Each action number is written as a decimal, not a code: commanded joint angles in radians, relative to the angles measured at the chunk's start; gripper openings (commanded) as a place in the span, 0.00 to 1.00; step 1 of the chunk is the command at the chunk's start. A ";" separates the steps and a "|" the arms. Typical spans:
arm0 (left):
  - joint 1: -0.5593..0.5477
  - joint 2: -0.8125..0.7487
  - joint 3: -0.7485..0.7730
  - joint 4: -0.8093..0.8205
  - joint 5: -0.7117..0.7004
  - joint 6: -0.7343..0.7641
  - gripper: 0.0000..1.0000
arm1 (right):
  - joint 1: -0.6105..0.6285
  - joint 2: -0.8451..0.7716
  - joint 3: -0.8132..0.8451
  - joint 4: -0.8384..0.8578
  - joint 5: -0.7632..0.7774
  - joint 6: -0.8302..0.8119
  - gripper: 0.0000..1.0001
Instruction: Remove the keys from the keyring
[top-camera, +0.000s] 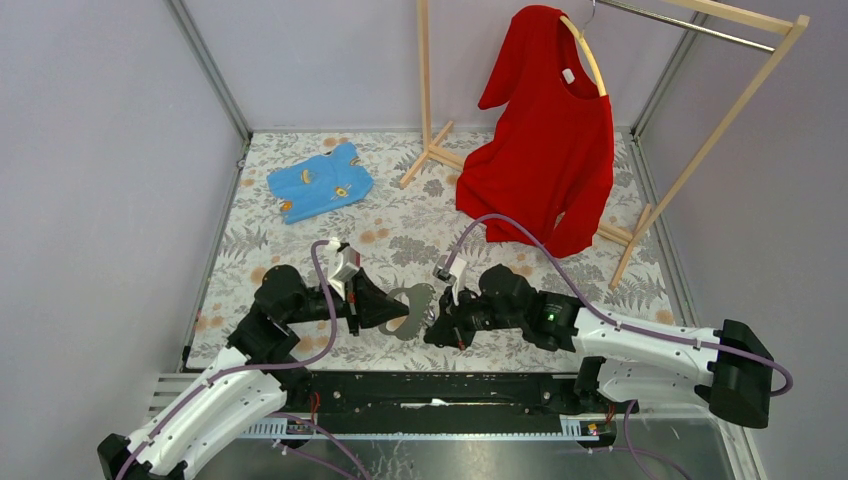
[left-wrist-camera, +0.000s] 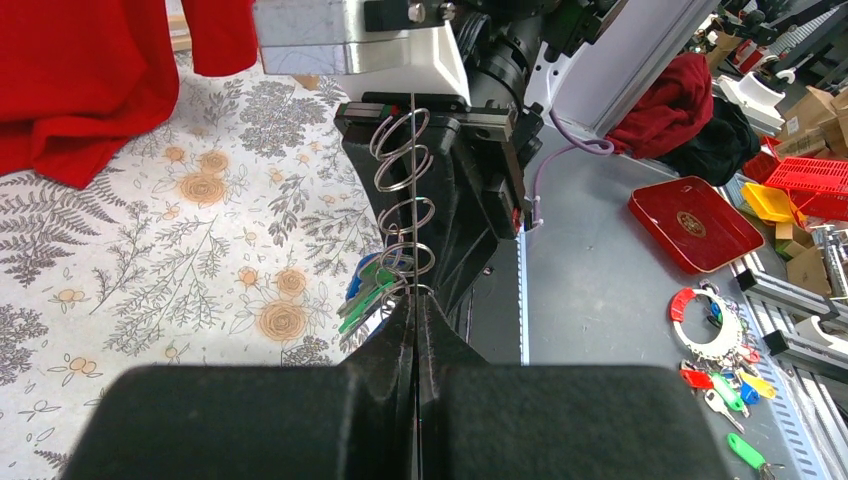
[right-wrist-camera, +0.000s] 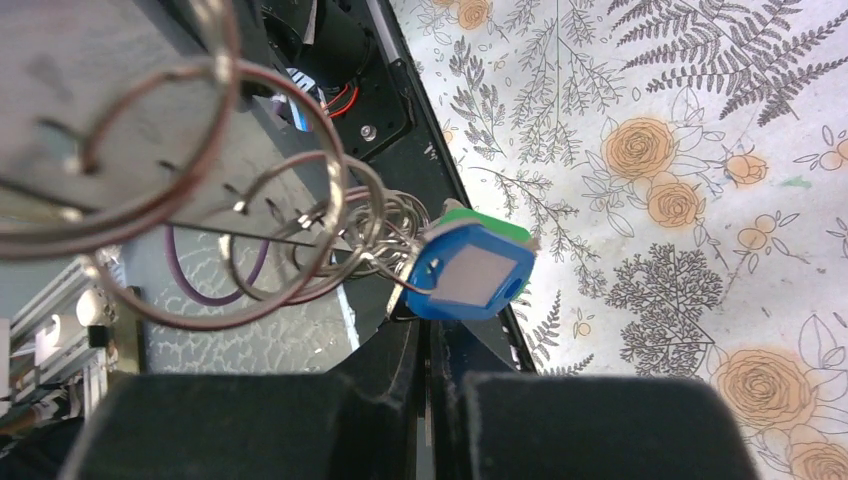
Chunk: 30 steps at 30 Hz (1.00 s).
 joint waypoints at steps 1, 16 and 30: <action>-0.001 -0.022 -0.003 0.071 0.008 0.019 0.00 | -0.009 -0.026 -0.011 0.092 -0.024 0.051 0.00; 0.000 -0.036 0.004 0.029 -0.067 0.046 0.00 | -0.009 -0.097 -0.016 0.053 -0.076 0.042 0.00; -0.001 -0.048 -0.003 0.030 -0.095 0.045 0.00 | -0.009 -0.125 -0.018 -0.003 -0.067 0.045 0.00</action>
